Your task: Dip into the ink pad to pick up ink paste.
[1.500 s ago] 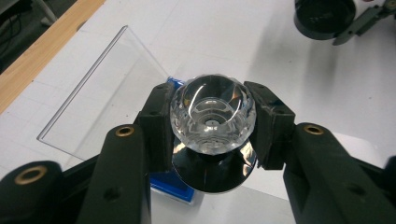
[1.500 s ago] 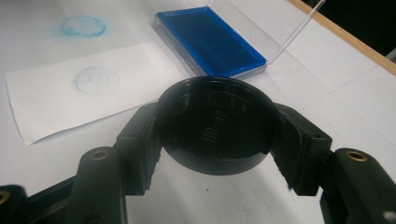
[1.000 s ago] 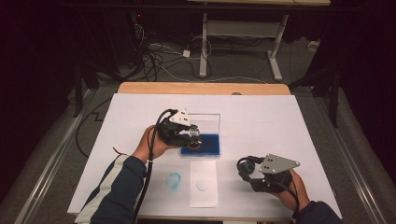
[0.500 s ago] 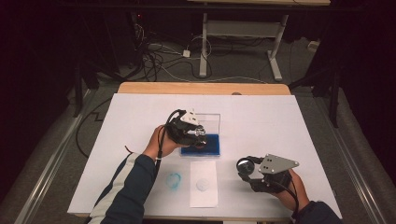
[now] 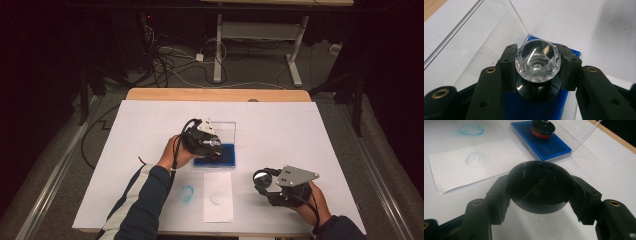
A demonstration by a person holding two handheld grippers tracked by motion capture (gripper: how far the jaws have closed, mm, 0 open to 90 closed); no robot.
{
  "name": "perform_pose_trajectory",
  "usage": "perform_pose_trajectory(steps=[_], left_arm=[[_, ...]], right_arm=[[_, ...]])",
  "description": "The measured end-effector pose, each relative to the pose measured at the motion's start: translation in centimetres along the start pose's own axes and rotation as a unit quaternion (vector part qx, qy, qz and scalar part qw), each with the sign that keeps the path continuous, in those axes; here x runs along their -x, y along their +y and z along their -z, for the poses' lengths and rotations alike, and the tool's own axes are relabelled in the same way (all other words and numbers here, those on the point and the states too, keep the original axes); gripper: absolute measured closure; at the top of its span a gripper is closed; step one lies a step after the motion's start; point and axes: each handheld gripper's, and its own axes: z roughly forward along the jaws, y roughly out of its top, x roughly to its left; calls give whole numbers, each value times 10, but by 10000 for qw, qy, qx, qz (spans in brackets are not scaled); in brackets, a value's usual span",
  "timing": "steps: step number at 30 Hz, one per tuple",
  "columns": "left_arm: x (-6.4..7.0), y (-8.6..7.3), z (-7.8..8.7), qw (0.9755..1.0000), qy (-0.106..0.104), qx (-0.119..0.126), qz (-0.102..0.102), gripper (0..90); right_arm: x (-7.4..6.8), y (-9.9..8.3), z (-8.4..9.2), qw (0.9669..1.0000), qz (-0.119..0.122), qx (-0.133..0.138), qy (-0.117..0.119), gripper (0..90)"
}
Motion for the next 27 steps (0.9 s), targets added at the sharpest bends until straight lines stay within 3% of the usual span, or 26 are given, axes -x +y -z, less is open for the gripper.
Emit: perform_pose_trajectory(steps=[8, 27], left_arm=[[2, -3, -9, 10000, 35, -30, 66, 544], [0, -8, -12, 9995, -22, 119, 277, 544]], right_arm=[[-1, 0, 0, 10000, 16, -10, 22, 382], [-1, 0, -1, 10000, 28, -35, 37, 382]])
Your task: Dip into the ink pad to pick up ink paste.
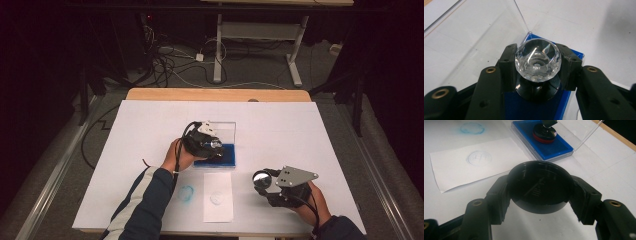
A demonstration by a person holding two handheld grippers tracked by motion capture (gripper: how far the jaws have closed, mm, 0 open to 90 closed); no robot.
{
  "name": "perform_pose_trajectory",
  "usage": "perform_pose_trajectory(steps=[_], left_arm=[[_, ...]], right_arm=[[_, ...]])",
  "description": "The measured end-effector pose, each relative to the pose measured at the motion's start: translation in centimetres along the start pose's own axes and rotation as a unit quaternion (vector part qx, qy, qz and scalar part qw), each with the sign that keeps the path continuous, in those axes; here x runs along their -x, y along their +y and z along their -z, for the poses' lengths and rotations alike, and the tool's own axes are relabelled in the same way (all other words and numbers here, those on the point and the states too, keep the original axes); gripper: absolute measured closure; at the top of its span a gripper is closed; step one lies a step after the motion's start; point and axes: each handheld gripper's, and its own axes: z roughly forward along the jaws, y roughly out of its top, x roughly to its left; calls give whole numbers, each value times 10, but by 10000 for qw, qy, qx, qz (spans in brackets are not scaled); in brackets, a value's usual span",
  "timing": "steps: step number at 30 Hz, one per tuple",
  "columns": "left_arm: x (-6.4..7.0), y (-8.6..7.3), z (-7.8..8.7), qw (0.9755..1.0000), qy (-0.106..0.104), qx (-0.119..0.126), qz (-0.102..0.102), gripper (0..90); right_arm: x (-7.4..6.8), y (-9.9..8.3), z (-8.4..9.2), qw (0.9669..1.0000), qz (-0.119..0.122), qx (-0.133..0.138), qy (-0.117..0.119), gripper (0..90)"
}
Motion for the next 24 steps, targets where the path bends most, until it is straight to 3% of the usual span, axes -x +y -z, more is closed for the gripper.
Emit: perform_pose_trajectory(steps=[24], left_arm=[[1, 3, 0, 9999, 29, -151, 2, 545]], right_arm=[[0, 0, 0, 10000, -5, 7, 30, 382]])
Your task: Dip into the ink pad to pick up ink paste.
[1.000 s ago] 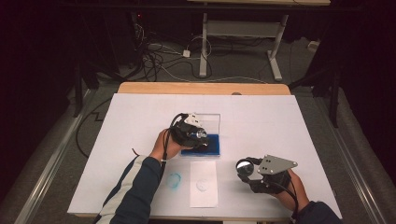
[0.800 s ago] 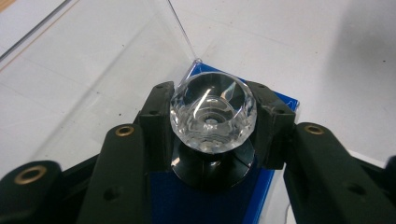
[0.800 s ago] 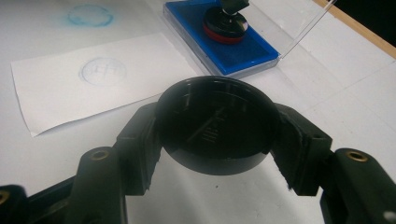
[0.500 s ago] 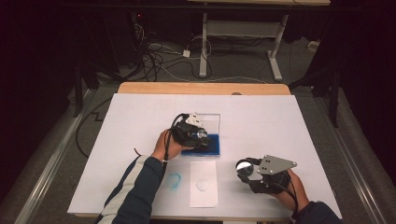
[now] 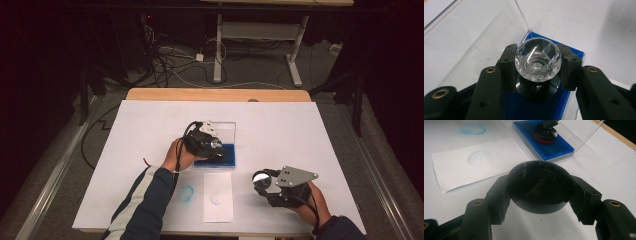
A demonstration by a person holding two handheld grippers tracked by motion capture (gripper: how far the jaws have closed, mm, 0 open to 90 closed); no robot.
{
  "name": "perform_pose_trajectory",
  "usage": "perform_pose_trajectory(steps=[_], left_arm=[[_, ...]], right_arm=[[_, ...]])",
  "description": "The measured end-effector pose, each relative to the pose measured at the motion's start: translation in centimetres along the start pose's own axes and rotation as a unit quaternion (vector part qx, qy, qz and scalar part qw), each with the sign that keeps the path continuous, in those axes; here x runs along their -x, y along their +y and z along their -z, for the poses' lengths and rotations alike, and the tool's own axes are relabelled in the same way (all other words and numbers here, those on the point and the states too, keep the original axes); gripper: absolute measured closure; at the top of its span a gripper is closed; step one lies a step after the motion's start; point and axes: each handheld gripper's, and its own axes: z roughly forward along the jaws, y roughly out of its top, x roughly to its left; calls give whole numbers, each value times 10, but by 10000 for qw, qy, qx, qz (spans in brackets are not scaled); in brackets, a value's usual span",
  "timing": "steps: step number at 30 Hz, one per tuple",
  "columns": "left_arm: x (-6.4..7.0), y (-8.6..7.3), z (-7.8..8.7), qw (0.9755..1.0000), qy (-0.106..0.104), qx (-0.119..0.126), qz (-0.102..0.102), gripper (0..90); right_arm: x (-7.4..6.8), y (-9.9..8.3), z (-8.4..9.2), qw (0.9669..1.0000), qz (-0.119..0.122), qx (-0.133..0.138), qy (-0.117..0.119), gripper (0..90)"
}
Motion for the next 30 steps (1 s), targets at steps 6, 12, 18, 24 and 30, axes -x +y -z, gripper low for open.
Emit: perform_pose_trajectory(steps=[6, 12, 18, 24, 30], left_arm=[[0, 1, 0, 10000, -3, -14, 23, 545], [0, 0, 0, 10000, -13, -41, 31, 545], [-1, 1, 1, 10000, -38, -64, 53, 545], [0, 4, 5, 9999, 30, -122, 4, 545], [-7, 11, 28, 9998, 144, 99, 36, 545]], right_arm=[[0, 0, 0, 10000, 3, -8, 15, 382], [0, 0, 0, 10000, -12, -2, 24, 382], [1, 0, 0, 10000, -21, -2, 12, 382], [1, 0, 1, 10000, -33, 9, 8, 382], [1, 0, 1, 10000, -37, 24, 8, 382]])
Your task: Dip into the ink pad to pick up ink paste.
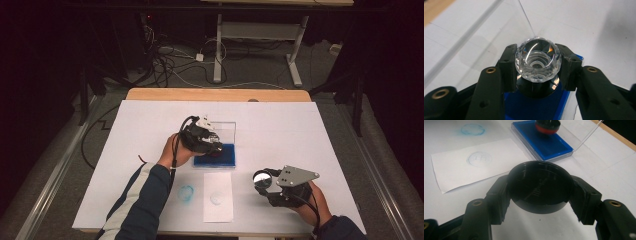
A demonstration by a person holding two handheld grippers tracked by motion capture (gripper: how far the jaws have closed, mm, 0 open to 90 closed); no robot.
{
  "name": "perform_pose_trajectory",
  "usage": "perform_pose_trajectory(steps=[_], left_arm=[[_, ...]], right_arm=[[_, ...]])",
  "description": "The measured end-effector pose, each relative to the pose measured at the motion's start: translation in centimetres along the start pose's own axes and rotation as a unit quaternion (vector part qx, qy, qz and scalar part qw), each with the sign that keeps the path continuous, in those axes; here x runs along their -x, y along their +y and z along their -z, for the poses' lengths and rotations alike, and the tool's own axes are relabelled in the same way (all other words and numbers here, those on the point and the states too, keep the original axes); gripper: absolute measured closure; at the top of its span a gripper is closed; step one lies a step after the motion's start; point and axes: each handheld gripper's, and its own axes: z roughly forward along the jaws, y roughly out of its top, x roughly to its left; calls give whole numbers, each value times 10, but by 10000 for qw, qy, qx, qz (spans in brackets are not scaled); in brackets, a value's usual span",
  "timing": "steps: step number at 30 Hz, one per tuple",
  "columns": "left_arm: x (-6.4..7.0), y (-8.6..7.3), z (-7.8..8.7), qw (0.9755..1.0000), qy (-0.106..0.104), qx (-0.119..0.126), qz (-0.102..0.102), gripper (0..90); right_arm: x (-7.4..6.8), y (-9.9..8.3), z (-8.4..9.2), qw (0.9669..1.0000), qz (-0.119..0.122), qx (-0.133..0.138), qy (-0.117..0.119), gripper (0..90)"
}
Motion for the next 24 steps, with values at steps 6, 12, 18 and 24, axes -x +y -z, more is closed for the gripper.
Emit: perform_pose_trajectory(steps=[6, 12, 18, 24], left_arm=[[-4, 6, 14, 10000, 53, 58, -2, 544], [-3, 7, 14, 9999, -17, 97, -24, 545], [0, 10, 11, 9999, -39, 81, -74, 544], [3, 3, -9, 9999, -108, -70, -71, 544]], right_arm=[[0, 0, 0, 10000, -19, -12, -18, 381], [0, 0, -1, 10000, -3, -20, -2, 382], [0, 0, -1, 10000, -1, -37, -1, 381], [0, 0, -2, 10000, 38, -77, 7, 381]])
